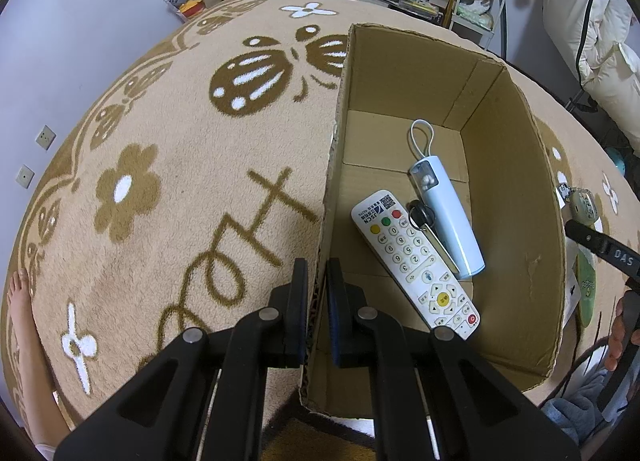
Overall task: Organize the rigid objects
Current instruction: 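Move the right gripper back to the items beside the box, then grasp the white square pad with the right gripper and lift it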
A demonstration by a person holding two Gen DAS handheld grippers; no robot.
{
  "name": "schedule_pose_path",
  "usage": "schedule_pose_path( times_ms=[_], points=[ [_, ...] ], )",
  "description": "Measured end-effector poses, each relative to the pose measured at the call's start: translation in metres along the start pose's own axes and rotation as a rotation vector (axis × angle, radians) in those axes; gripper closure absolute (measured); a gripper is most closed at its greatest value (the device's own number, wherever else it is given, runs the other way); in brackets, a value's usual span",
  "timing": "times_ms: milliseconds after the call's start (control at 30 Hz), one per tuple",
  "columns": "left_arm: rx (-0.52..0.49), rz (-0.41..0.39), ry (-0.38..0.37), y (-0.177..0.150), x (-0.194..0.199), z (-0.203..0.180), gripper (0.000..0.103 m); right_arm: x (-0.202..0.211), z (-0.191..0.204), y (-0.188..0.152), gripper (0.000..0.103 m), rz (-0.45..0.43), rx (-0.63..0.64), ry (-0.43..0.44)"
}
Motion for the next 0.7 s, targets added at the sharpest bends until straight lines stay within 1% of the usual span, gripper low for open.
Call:
schedule_pose_path(
  times_ms=[33, 100, 333, 467, 700],
  points=[
    [-0.001, 0.000, 0.001, 0.000, 0.000, 0.000, 0.095, -0.002, 0.001, 0.000, 0.030, 0.007, 0.002, 0.000],
    [-0.001, 0.000, 0.000, 0.000, 0.000, 0.000, 0.095, -0.007, 0.002, -0.001, 0.035, 0.026, 0.010, -0.014],
    [0.002, 0.001, -0.003, 0.000, 0.000, 0.000, 0.095, -0.021, 0.005, -0.005, 0.035, 0.076, 0.023, -0.083],
    [0.000, 0.000, -0.001, 0.000, 0.000, -0.001, 0.094, -0.031, 0.010, -0.008, 0.035, 0.107, 0.053, -0.137],
    [-0.003, 0.000, -0.001, 0.000, 0.000, -0.001, 0.094, -0.038, 0.016, -0.002, 0.035, 0.074, 0.051, -0.185]
  ],
)
Point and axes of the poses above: each gripper's, at about its wrist camera, not at the fingertips, and x roughly against the way its jaws point, z to its left, y to its top, the point moved 4 cm from there along -x, roughly the way its jaws point, and after that the axes turned 10 degrees about z, right-handed, at the moved point
